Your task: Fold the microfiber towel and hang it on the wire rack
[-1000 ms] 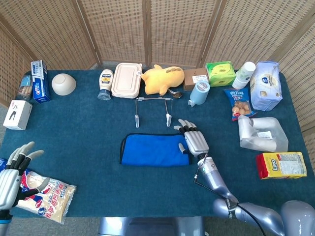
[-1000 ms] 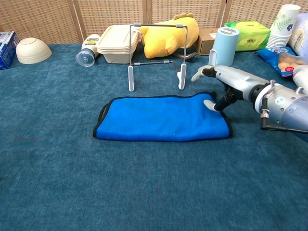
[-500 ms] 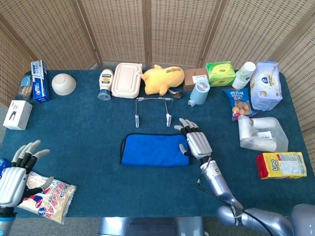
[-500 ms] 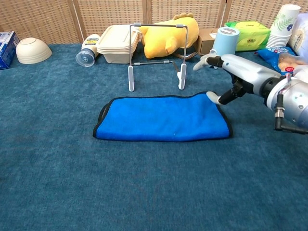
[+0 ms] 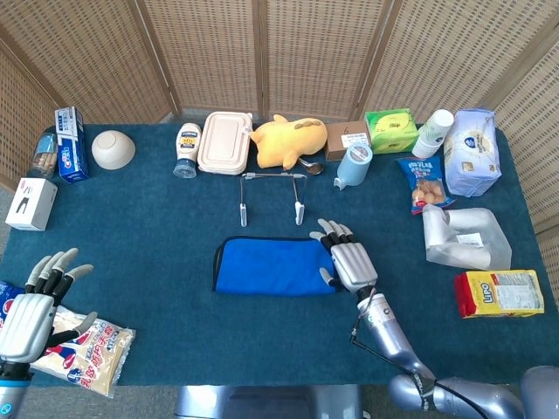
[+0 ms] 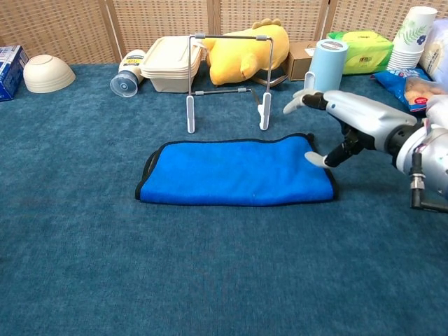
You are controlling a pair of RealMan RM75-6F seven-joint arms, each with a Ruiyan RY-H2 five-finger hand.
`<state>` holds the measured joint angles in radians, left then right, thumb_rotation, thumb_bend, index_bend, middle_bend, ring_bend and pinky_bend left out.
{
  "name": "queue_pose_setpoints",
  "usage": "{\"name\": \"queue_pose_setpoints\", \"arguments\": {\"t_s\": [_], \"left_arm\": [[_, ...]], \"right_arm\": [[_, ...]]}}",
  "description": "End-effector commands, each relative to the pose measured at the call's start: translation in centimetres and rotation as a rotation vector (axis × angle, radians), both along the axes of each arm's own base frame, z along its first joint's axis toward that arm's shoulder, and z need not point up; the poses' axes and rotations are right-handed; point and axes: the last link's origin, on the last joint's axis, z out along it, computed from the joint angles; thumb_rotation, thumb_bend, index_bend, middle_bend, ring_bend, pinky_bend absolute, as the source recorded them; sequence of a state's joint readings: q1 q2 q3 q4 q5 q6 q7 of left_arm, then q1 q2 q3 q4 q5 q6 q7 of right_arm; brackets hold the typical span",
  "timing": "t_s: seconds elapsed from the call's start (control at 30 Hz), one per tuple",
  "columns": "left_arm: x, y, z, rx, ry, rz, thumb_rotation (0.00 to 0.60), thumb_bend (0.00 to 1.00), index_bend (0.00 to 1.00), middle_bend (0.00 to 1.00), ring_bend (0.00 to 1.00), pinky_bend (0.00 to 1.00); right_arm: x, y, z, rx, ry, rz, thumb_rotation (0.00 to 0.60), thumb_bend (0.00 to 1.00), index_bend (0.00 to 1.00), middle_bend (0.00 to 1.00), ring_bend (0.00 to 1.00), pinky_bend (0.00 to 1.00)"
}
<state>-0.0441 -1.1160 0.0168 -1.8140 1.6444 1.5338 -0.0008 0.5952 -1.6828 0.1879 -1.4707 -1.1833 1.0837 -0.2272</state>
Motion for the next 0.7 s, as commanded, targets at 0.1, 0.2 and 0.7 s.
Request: {"name": "queue_pose_setpoints", "arguments": {"t_s": [0.1, 0.2, 0.7], "left_arm": [[-0.1, -0.1, 0.0, -0.001, -0.001, 0.006, 0.6, 0.34, 0.2, 0.04, 0.0, 0.0], [-0.1, -0.1, 0.0, 0.0, -0.002, 0.01, 0.6, 0.34, 0.2, 0.04, 0.0, 0.0], [-0.2, 0.0, 0.1, -0.001, -0.007, 0.005, 0.6, 0.34, 0.2, 0.04, 0.0, 0.0]], "right_arm": [[-0.3, -0.3, -0.8, 0.008, 0.031, -0.003, 0.6, 0.34, 0.17, 0.01, 0.0, 0.0], [-0.4, -0.5, -1.2, 0.016, 0.058, 0.002, 0.6, 0.33, 0.17, 0.0, 0.0, 0.0], [-0.9, 1.4, -1.7, 0.07, 0.204, 0.047, 0.6, 0.29, 0.12, 0.0, 0.0, 0.0]]}}
